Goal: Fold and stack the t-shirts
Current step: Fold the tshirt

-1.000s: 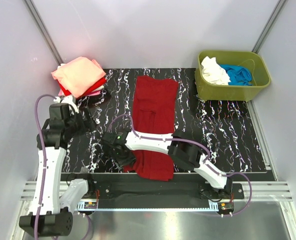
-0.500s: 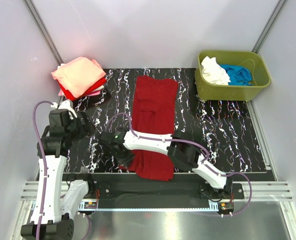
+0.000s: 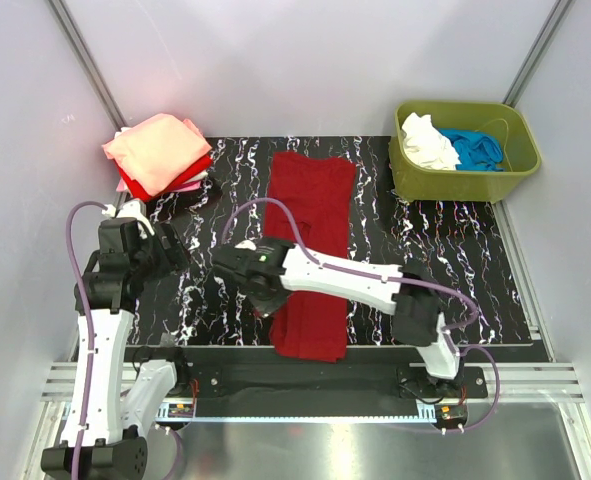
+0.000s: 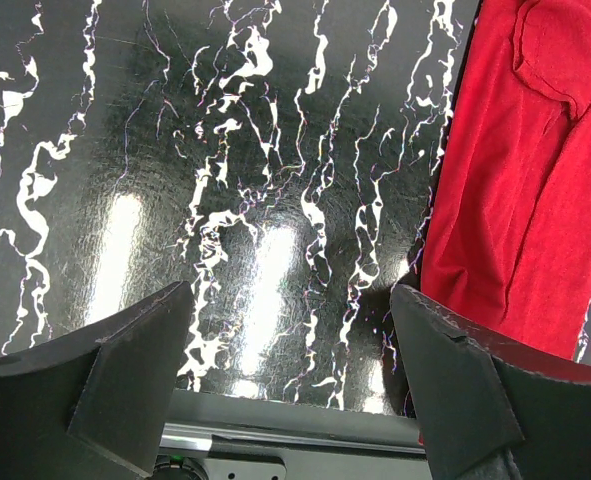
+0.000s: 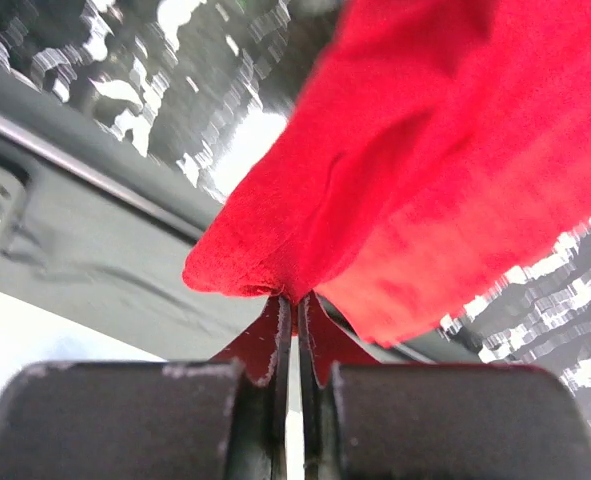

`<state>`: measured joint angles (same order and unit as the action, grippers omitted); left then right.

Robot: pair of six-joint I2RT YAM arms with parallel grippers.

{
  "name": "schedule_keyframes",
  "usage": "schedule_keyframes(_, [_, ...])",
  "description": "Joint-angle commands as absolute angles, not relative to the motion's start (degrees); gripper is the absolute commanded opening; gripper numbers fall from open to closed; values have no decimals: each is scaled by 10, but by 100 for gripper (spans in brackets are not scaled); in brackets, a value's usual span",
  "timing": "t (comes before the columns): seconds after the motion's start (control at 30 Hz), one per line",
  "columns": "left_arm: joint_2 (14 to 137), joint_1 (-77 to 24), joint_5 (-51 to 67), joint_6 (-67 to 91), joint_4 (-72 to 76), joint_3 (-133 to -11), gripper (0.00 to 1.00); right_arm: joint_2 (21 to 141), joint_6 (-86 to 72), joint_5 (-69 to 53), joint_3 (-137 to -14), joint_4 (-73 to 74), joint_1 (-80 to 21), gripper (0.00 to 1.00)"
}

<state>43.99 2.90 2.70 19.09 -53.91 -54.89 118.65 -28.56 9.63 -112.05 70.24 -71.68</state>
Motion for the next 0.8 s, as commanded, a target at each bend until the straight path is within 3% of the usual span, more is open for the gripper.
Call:
schedule_keyframes(0.0, [438, 31, 19, 190, -515, -553, 85, 1127, -294, 119, -1065, 710, -722, 0])
schedule_keyframes(0.2, [439, 31, 29, 189, -518, -554, 85, 1062, -320, 84, -931, 660, -723, 0])
schedule_keyframes(0.27, [442, 31, 42, 189, -517, -555, 85, 1049, -332, 48, -869, 636, -724, 7])
schedule_keyframes(0.33, [451, 31, 59, 185, -517, -555, 84, 1034, -351, 36, -832, 609, -726, 26])
schedule_keyframes(0.37, [456, 31, 78, 185, -519, -556, 84, 1028, -355, 27, -804, 602, -727, 48])
schedule_keyframes(0.5, [486, 28, 137, 166, -526, -548, 80, 967, -370, 43, -766, 565, -725, 73])
schedule_keyframes(0.6, [509, 4, 150, 167, -532, -541, 77, 917, -378, 64, -758, 541, -700, 80])
schedule_keyframes(0.77, [529, -115, 116, 218, -518, -521, 73, 861, -367, -10, -715, 454, -608, 75])
